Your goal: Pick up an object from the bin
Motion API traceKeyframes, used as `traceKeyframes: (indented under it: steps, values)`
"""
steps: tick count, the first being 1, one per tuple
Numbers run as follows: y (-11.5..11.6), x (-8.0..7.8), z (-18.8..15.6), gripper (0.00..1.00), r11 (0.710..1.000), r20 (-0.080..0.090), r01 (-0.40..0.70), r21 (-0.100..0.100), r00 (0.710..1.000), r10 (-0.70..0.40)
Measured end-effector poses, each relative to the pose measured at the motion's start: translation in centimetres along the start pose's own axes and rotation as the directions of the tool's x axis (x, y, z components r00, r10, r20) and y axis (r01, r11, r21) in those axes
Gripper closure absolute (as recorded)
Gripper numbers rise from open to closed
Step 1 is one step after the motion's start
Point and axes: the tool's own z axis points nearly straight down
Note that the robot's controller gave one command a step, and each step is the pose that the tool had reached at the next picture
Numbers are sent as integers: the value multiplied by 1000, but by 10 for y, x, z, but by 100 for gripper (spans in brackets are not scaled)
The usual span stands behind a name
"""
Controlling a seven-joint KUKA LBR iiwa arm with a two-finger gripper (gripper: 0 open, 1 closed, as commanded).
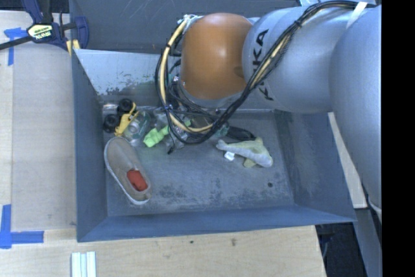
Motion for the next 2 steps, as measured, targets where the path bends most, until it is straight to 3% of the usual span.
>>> traceKeyframes:
  steps: [1,2]
  values:
    - [-16,-10,32,100,1000,9,27,0,1000,-27]
    - [9,5,-106,100,1000,5,6,1,1000,-6]
